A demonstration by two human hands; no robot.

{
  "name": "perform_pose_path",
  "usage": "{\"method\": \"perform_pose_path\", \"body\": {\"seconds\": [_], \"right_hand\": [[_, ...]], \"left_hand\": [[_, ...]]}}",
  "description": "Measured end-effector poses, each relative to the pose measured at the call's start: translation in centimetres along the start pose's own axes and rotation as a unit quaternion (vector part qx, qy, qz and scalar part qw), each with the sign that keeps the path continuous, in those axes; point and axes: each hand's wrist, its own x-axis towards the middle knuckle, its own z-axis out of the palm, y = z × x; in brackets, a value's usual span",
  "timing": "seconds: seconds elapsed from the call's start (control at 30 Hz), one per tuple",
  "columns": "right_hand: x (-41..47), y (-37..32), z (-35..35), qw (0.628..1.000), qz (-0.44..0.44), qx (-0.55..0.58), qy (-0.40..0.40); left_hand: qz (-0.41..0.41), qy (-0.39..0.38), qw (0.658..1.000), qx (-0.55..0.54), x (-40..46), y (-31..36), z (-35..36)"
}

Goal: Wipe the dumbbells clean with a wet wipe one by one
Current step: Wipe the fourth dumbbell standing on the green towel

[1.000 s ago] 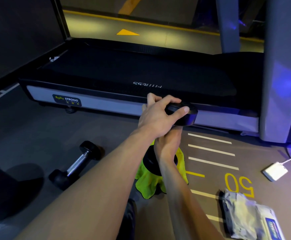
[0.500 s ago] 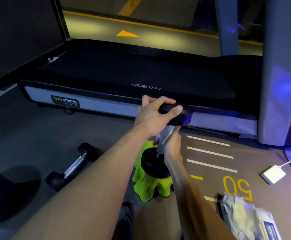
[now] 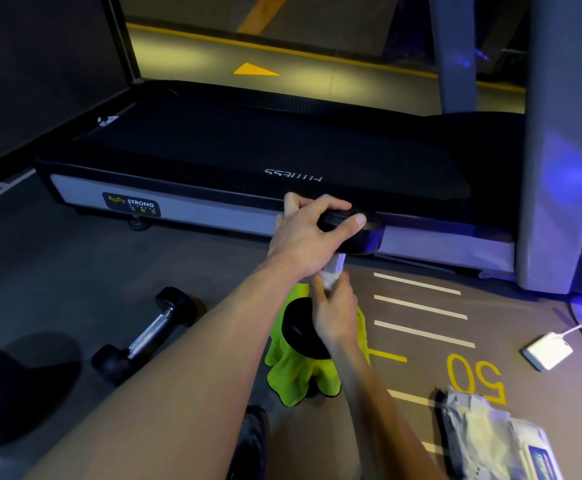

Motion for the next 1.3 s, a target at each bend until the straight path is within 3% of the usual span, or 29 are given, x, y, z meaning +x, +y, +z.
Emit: {"method": "perform_pose_path", "body": {"seconds": [0.13, 0.2, 0.3, 0.4, 0.53, 0.67, 0.77, 0.83, 0.87, 0.93, 1.03, 1.1, 1.17, 1.3], "right_hand": [[2.0, -0.2, -2.3, 0.99, 0.035, -0.079, -0.111], [2.6, -1.9, -2.4, 0.995, 0.004, 0.006, -0.095], [2.8, -3.2, -0.9, 0.988, -0.031, 0.148, -0.009], [2.6, -1.7, -0.1, 0.993, -0.039, 0.108, 0.024], [1.7, 0.1, -0.8, 0.995, -0.076, 0.037, -0.054], [1.8, 1.1, -1.8, 0.994, -0.014, -0.049, -0.097], [2.8, -1.2, -1.5, 0.993, 0.065, 0.098, -0.026], [2.9, -2.5, -0.7, 0.964, 0.127, 0.233, 0.025], [2.9, -2.3, -0.4, 0.962, 0.139, 0.236, 0.02], [2.1, -1.6, -0.4, 0.978, 0.135, 0.156, -0.025], [1.1, 0.4, -2.0, 0.991, 0.044, -0.005, -0.126], [0.7, 2.1, -2.7, 0.972, -0.032, -0.126, -0.193], [0.2, 3.6, -3.0, 0.952, -0.068, -0.217, -0.206], [-0.3, 3.3, -3.5, 0.956, -0.055, -0.202, -0.205]], "left_hand": [[-0.003, 0.002, 1.0, -0.002, -0.1, 0.1, 0.2], [0.0, 0.003, 1.0, -0.004, -0.2, 0.3, 0.3], [-0.001, -0.002, 1.0, 0.004, -0.4, 0.6, 0.5], [0.0, -0.002, 1.0, 0.006, -0.5, 0.6, 0.4], [-0.009, 0.002, 1.0, -0.008, -0.2, 0.2, 0.0], [-0.013, 0.018, 1.0, -0.017, 0.0, -0.2, -0.2], [-0.008, 0.017, 1.0, -0.017, -0.1, -0.3, -0.1], [-0.011, 0.014, 1.0, -0.009, -0.1, -0.1, -0.1], [-0.014, 0.012, 1.0, -0.009, -0.2, -0.1, -0.1], [-0.016, 0.009, 1.0, -0.014, -0.2, -0.1, -0.4], [-0.019, 0.002, 1.0, -0.02, -0.3, -0.2, -0.7], [-0.018, 0.001, 1.0, -0.019, -0.3, -0.2, -0.6], [-0.013, -0.003, 1.0, -0.019, -0.4, -0.1, -0.6], [-0.003, -0.021, 1.0, -0.005, -0.8, 0.5, -0.2]]}}
